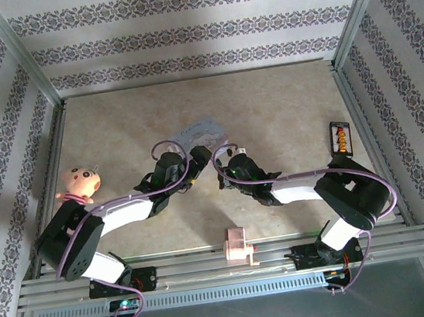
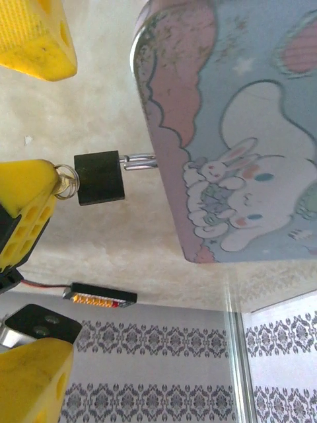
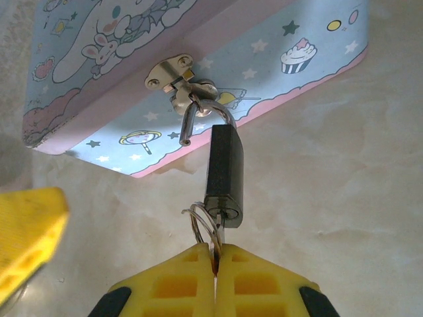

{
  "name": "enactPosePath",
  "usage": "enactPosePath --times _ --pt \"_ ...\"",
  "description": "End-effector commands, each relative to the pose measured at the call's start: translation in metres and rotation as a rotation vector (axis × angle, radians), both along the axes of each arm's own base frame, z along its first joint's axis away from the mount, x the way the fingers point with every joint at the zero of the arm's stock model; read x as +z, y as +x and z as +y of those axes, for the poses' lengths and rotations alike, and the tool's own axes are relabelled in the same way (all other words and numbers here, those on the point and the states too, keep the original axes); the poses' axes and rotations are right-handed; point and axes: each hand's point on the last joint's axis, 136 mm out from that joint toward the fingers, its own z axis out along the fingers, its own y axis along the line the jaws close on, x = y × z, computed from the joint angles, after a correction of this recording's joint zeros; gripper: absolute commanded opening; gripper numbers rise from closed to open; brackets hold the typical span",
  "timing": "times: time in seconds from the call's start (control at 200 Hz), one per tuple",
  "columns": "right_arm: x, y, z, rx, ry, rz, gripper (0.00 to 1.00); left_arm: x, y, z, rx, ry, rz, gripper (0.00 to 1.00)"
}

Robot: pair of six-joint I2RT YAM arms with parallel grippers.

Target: Unlock the padlock with the key

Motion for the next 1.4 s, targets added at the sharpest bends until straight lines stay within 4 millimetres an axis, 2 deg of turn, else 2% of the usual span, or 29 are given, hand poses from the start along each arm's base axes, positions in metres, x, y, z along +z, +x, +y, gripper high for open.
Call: enactPosePath --times 0.0,0.2,0.35,0.525,0.645,0.785,0.93,1.044,1.219,1.399 --pt "-0.004 0.0 -0.001 0.009 -0.024 0.004 0.0 0.008 -0.001 0.017 0.008 0.18 -0.05 0.99" --pt "-0.014 0.0 0.001 0.029 -0.083 0.017 0.0 0.017 0.001 0.047 0.034 0.422 -0.108 0.99" --pt "-0.017 -0.004 0.003 0.051 -0.173 0.01 0.07 0.015 0.004 0.062 0.043 0.564 -0.108 0.99" --pt "-0.018 -0.009 0.001 0.073 -0.31 -0.002 0.19 0.011 0.009 0.068 0.05 0.634 -0.115 0.99" --pt "-0.012 -0.015 0.003 0.099 -0.335 -0.005 0.29 0.014 0.012 0.068 0.031 0.677 -0.122 0.99" --pt "0.002 -0.023 0.005 0.127 -0.321 -0.009 0.37 0.02 0.014 0.069 0.023 0.707 -0.132 0.99" --pt "0.023 -0.023 -0.004 0.092 -0.284 -0.006 0.44 0.023 0.016 0.073 0.017 0.754 -0.146 0.99" --pt "0.033 -0.019 -0.012 0.047 -0.2 0.038 0.47 0.025 0.02 0.076 0.001 0.823 -0.144 0.99" --pt "0.039 -0.008 -0.02 -0.006 -0.134 0.075 0.49 0.024 0.027 0.079 -0.013 0.907 -0.133 0.99" --pt "0.024 0.001 -0.018 -0.026 -0.17 0.126 0.5 0.015 0.037 0.076 -0.013 0.919 -0.122 0.99"
